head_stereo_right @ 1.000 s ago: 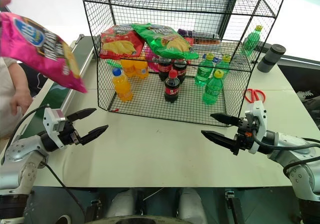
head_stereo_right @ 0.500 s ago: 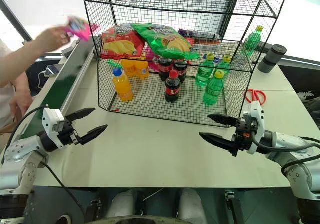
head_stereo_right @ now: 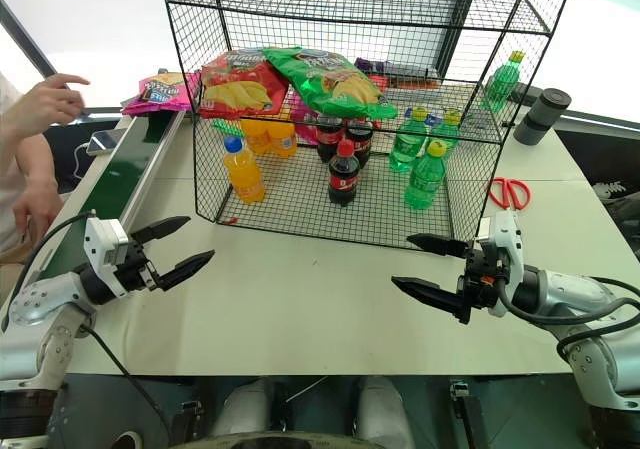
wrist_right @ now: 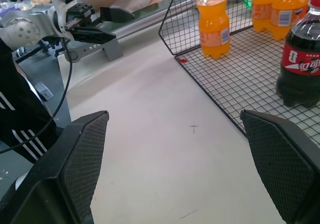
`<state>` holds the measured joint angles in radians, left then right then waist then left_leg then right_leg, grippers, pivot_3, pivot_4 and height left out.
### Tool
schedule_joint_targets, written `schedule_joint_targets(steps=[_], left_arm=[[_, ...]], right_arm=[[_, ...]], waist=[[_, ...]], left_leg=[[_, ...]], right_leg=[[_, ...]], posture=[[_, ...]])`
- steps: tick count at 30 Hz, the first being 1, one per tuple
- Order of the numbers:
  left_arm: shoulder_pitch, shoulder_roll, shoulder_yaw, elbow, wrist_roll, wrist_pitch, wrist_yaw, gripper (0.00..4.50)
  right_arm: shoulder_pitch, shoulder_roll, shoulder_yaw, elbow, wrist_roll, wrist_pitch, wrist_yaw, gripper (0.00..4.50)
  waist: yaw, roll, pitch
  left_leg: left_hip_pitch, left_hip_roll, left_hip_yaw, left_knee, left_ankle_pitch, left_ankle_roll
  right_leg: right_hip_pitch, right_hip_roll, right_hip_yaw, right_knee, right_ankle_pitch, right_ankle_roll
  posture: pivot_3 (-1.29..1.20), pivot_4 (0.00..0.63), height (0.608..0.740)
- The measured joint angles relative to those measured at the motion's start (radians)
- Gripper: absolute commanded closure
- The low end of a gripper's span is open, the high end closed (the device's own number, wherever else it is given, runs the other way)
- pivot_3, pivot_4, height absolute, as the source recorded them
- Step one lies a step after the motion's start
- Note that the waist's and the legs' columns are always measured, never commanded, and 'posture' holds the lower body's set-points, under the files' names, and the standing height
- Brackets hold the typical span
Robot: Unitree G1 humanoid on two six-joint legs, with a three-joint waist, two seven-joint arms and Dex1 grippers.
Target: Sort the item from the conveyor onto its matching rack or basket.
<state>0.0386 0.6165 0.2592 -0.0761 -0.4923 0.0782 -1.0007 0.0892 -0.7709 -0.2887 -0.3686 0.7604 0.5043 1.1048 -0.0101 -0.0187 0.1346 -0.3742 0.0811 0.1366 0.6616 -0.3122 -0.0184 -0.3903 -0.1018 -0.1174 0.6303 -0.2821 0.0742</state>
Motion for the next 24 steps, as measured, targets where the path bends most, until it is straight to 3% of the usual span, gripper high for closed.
schedule_joint_targets(steps=[24], left_arm=[[0.045, 0.011, 0.011, -0.007, -0.001, 0.001, -0.001, 0.00]], right_arm=[[-0.017, 0.005, 0.027, 0.019, -0.021, -0.011, -0.002, 0.11]], waist=[[0.000, 0.000, 0.000]], left_leg=[[0.000, 0.000, 0.000, 0.000, 0.000, 0.000]], right_leg=[[0.000, 0.000, 0.000, 0.000, 0.000, 0.000]], posture=[[0.00, 0.150, 0.726]])
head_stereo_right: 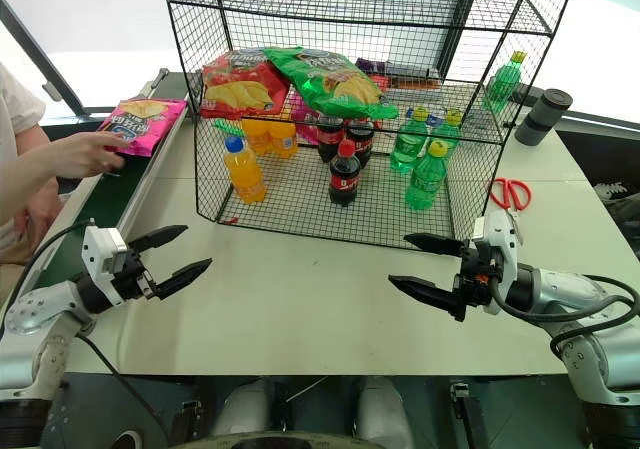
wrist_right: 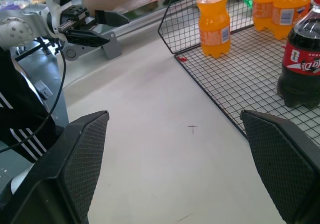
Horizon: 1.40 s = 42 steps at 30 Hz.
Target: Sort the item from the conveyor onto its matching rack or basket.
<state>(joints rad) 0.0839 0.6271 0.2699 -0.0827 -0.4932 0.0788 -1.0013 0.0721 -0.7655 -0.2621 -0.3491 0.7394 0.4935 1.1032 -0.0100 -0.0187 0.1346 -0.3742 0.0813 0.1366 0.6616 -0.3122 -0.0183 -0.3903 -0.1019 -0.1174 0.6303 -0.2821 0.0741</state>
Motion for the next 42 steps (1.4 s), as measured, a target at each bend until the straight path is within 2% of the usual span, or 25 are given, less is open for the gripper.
schedule_joint_targets(steps=[9, 12, 18, 22, 27, 30, 35, 39, 42], left_arm=[[0.016, -0.003, 0.035, -0.015, -0.033, 0.043, 0.036, 0.00], [0.025, -0.011, 0.079, -0.023, -0.018, 0.013, 0.090, 0.00], [0.221, 0.008, 0.173, -0.037, 0.286, -0.401, 0.171, 0.00], [0.339, 0.069, 0.363, 0.040, 0.495, -0.679, 0.284, 0.00], [0.420, 0.122, 0.525, 0.206, 0.720, -0.992, 0.457, 0.00], [0.434, 0.163, 0.546, 0.303, 0.809, -1.083, 0.544, 0.00], [0.448, 0.167, 0.540, 0.377, 0.892, -1.135, 0.654, 0.00], [0.439, 0.176, 0.511, 0.433, 0.950, -1.135, 0.730, 0.00], [0.403, 0.210, 0.461, 0.474, 0.970, -1.132, 0.775, 0.00]], right_arm=[[-0.024, 0.005, 0.016, 0.000, -0.011, -0.005, -0.015, 0.11], [-0.092, 0.050, 0.030, 0.000, -0.015, -0.013, -0.058, 0.11], [-0.143, 0.094, 0.112, -0.008, -0.031, -0.022, -0.068, 0.11], [-0.129, 0.143, 0.224, -0.009, -0.020, 0.012, -0.056, 0.11], [-0.143, 0.148, 0.276, -0.030, 0.022, 0.052, 0.011, 0.11], [-0.189, 0.161, 0.277, -0.020, 0.035, 0.048, 0.029, 0.11], [-0.189, 0.178, 0.248, -0.020, 0.101, 0.059, 0.036, 0.11], [-0.147, 0.193, 0.249, 0.002, 0.010, -0.055, 0.044, 0.11], [-0.132, 0.199, 0.272, 0.051, -0.123, -0.212, 0.055, 0.11]], waist=[[-0.002, 0.000, 0.000], [-0.005, 0.000, 0.000], [-0.002, -0.001, -0.001], [-0.002, -0.001, 0.000], [0.000, 0.001, 0.000], [-0.003, -0.001, -0.001], [-0.003, -0.001, -0.001], [-0.003, -0.001, -0.001], [-0.002, -0.001, -0.001]], left_leg=[[0.000, 0.000, 0.000, 0.000, 0.000, 0.000], [0.000, 0.001, 0.000, 0.000, 0.000, 0.000], [-0.001, 0.001, 0.001, 0.000, -0.001, 0.001], [-0.001, 0.002, 0.001, 0.000, -0.001, 0.002], [-0.001, 0.001, 0.001, 0.000, -0.002, 0.003], [-0.001, 0.001, 0.002, 0.000, -0.002, 0.003], [-0.001, 0.001, 0.003, -0.001, -0.003, 0.004], [-0.001, 0.001, 0.004, 0.000, -0.003, 0.004], [0.000, 0.001, 0.004, 0.000, -0.003, 0.004]], right_leg=[[0.000, 0.000, 0.000, 0.000, 0.000, 0.000], [-0.001, 0.000, 0.000, 0.000, 0.000, -0.001], [-0.002, 0.000, 0.000, -0.002, 0.000, -0.001], [-0.006, -0.002, 0.000, -0.002, -0.001, -0.005], [-0.006, -0.005, -0.001, -0.002, -0.001, -0.007], [-0.007, -0.005, -0.001, -0.002, -0.001, -0.007], [-0.008, -0.006, -0.002, -0.002, -0.001, -0.006], [-0.007, -0.006, -0.003, -0.001, 0.000, -0.004], [-0.007, -0.006, -0.003, 0.000, 0.000, -0.005]], posture=[[0.00, 0.150, 0.726], [0.00, 0.150, 0.726], [0.00, 0.150, 0.726], [0.00, 0.150, 0.726], [0.00, 0.150, 0.726], [0.00, 0.150, 0.726], [0.00, 0.150, 0.726], [0.00, 0.150, 0.726], [0.00, 0.150, 0.726]])
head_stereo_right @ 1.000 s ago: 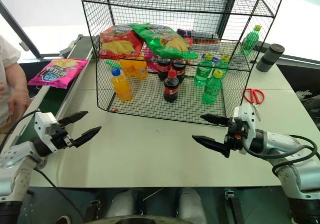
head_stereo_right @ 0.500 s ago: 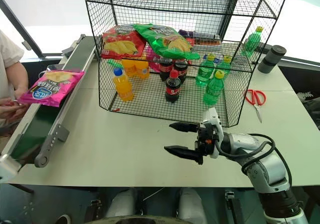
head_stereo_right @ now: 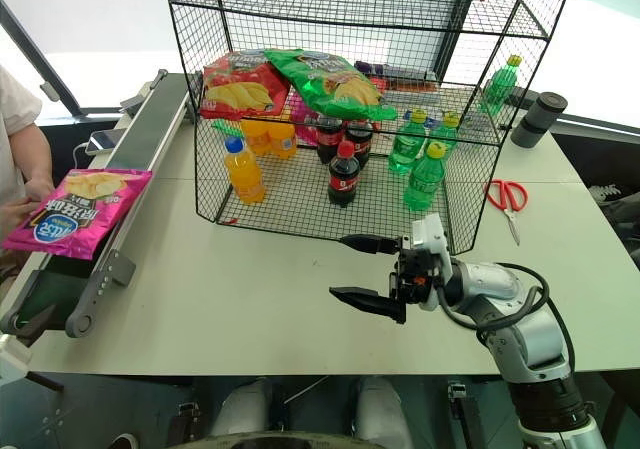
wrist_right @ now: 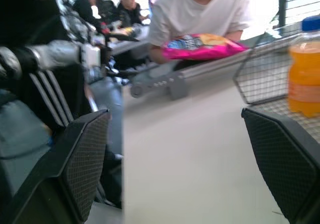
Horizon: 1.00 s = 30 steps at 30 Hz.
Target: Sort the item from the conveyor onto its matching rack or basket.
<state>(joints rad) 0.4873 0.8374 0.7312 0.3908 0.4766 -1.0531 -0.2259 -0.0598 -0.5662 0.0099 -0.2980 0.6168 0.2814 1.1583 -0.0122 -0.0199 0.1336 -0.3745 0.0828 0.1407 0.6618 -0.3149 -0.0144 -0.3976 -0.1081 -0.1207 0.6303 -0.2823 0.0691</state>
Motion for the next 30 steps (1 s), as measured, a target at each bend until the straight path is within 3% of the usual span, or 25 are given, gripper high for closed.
schedule_joint_targets(steps=[13, 16, 23, 24, 30], left_arm=[[-0.151, 0.108, -0.209, 0.173, 0.045, 0.046, 0.150, 0.00], [-0.172, 0.120, -0.252, 0.212, -0.019, 0.050, 0.125, 0.88], [-0.190, 0.131, -0.307, 0.249, -0.092, 0.066, 0.108, 4.30], [-0.193, 0.132, -0.310, 0.253, -0.107, 0.067, 0.108, 4.47], [-0.233, 0.131, -0.319, 0.255, -0.282, 0.114, 0.029, 4.47]], right_arm=[[0.021, -0.013, 0.001, 0.026, -0.054, -0.063, -0.010, 0.11], [0.012, -0.024, -0.021, 0.029, -0.054, -0.063, -0.014, 0.00], [0.013, -0.029, -0.026, 0.039, -0.054, -0.063, -0.016, 0.00], [0.013, -0.031, -0.027, 0.042, -0.055, -0.064, -0.016, 0.00], [0.022, -0.035, -0.027, 0.049, -0.059, -0.070, -0.016, 0.00]], waist=[[-0.005, 0.000, 0.000], [-0.001, 0.000, 0.000], [-0.002, 0.000, 0.000], [-0.002, 0.000, 0.000], [-0.002, -0.001, 0.000]], left_leg=[[0.000, 0.001, 0.003, 0.000, 0.000, 0.000], [0.001, 0.001, 0.003, 0.000, 0.000, 0.000], [0.001, 0.001, 0.003, 0.000, 0.000, 0.000], [0.001, 0.001, 0.003, 0.000, 0.000, 0.000], [0.001, 0.001, 0.003, 0.000, 0.000, 0.000]], right_leg=[[-0.001, 0.002, 0.000, 0.001, 0.002, 0.003], [-0.001, 0.002, 0.000, 0.001, 0.002, 0.003], [-0.001, 0.002, 0.000, 0.001, 0.002, 0.003], [-0.001, 0.002, 0.000, 0.001, 0.002, 0.003], [-0.001, 0.003, 0.000, 0.002, 0.002, 0.003]], posture=[[0.00, 0.150, 0.726], [0.00, 0.150, 0.726], [0.00, 0.150, 0.726], [0.00, 0.150, 0.726], [0.00, 0.150, 0.726]])
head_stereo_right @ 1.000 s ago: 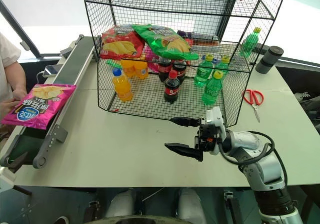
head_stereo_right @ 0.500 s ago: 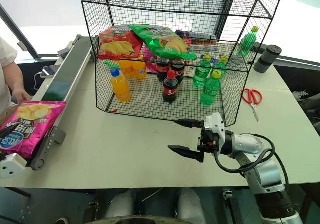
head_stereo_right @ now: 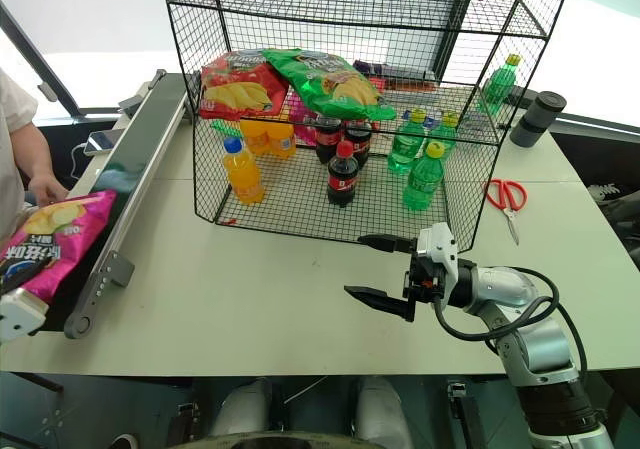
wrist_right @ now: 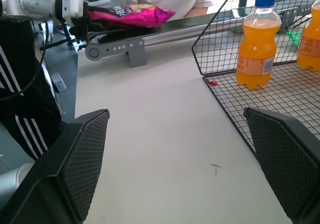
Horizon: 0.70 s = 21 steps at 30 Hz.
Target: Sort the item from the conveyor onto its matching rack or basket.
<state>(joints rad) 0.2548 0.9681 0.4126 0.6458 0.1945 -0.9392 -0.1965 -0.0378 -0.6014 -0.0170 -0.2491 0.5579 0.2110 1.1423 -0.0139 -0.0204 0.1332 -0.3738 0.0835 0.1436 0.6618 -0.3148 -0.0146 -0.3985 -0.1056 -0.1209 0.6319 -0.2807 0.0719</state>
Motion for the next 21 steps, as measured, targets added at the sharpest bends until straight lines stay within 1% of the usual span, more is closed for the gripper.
schedule_joint_targets(steps=[2, 3, 6, 8, 9, 11, 12, 15, 18, 21], left_arm=[[-0.006, -0.012, 0.000, -0.038, -0.133, 0.045, -0.083, 4.47], [-0.002, -0.023, -0.001, -0.093, -0.246, 0.090, -0.153, 4.47], [0.013, -0.049, 0.009, -0.403, -0.731, 0.434, -0.404, 4.47], [0.006, -0.033, 0.048, -0.591, -1.011, 0.685, -0.494, 4.47], [-0.001, -0.006, 0.075, -0.676, -1.141, 0.809, -0.525, 4.47], [-0.020, 0.033, 0.130, -0.789, -1.296, 0.976, -0.558, 4.47], [-0.013, 0.049, 0.166, -0.840, -1.408, 1.088, -0.570, 4.47], [0.059, 0.053, 0.234, -0.910, -1.636, 1.347, -0.613, 4.47], [0.145, 0.045, 0.277, -0.903, -1.774, 1.562, -0.664, 4.47], [0.158, 0.021, 0.295, -0.917, -1.886, 1.696, -0.668, 4.47]], right_arm=[[0.000, -0.001, 0.000, 0.005, -0.003, -0.002, 0.000, 0.00], [0.000, -0.001, 0.000, 0.010, -0.004, -0.002, 0.000, 0.00], [-0.004, -0.001, 0.000, 0.020, -0.005, -0.003, 0.001, 0.00], [-0.007, -0.002, 0.000, 0.029, -0.006, -0.008, 0.004, 0.00], [-0.011, -0.002, 0.000, 0.038, -0.006, -0.009, 0.005, 0.00], [-0.016, -0.005, 0.000, 0.044, -0.006, -0.009, 0.006, 0.00], [-0.019, -0.006, 0.000, 0.045, -0.006, -0.009, 0.008, 0.00], [-0.023, -0.008, -0.001, 0.047, 0.007, 0.014, 0.012, 0.00], [-0.014, -0.027, -0.006, 0.030, 0.054, 0.089, 0.013, 0.00], [0.000, -0.057, -0.023, -0.012, 0.112, 0.176, 0.012, 0.00]], waist=[[0.000, 0.000, 0.000], [0.000, 0.000, 0.000], [0.002, -0.001, 0.000], [0.000, -0.001, 0.000], [0.000, -0.001, 0.000], [-0.003, 0.000, 0.000], [-0.008, 0.000, 0.000], [-0.014, 0.005, 0.002], [-0.010, 0.004, 0.002], [0.002, 0.005, 0.002]], left_leg=[[0.000, 0.000, 0.000, 0.000, 0.000, 0.000], [0.000, 0.000, 0.000, 0.000, 0.000, 0.000], [0.000, 0.000, -0.001, 0.002, 0.001, -0.001], [0.000, 0.000, -0.002, 0.002, 0.001, -0.002], [0.000, 0.000, -0.002, 0.002, 0.001, -0.002], [0.001, 0.000, -0.002, 0.002, 0.002, -0.003], [0.001, 0.000, -0.002, 0.002, 0.002, -0.004], [0.002, 0.000, -0.003, 0.000, 0.004, -0.007], [0.001, 0.000, -0.005, 0.000, 0.005, -0.008], [0.001, 0.000, -0.006, 0.000, 0.005, -0.008]], right_leg=[[0.000, 0.000, 0.000, 0.000, 0.000, 0.000], [0.001, 0.000, 0.000, 0.000, 0.000, 0.000], [0.003, -0.001, 0.000, 0.000, 0.000, 0.000], [0.007, 0.000, 0.000, 0.001, 0.000, 0.000], [0.007, 0.000, 0.000, 0.001, 0.000, 0.000], [0.007, 0.002, 0.000, 0.001, 0.000, 0.000], [0.007, 0.002, 0.001, 0.001, 0.000, 0.000], [0.006, 0.005, 0.004, 0.000, 0.000, 0.000], [0.005, 0.009, 0.004, 0.000, 0.000, 0.000], [0.005, 0.008, 0.004, 0.000, -0.001, -0.002]], posture=[[0.00, 0.150, 0.726], [0.00, 0.150, 0.726], [0.00, 0.150, 0.726], [0.00, 0.150, 0.726], [0.00, 0.150, 0.726], [0.00, 0.150, 0.726], [0.00, 0.150, 0.726], [0.00, 0.150, 0.726], [0.00, 0.150, 0.726], [0.00, 0.150, 0.726]])
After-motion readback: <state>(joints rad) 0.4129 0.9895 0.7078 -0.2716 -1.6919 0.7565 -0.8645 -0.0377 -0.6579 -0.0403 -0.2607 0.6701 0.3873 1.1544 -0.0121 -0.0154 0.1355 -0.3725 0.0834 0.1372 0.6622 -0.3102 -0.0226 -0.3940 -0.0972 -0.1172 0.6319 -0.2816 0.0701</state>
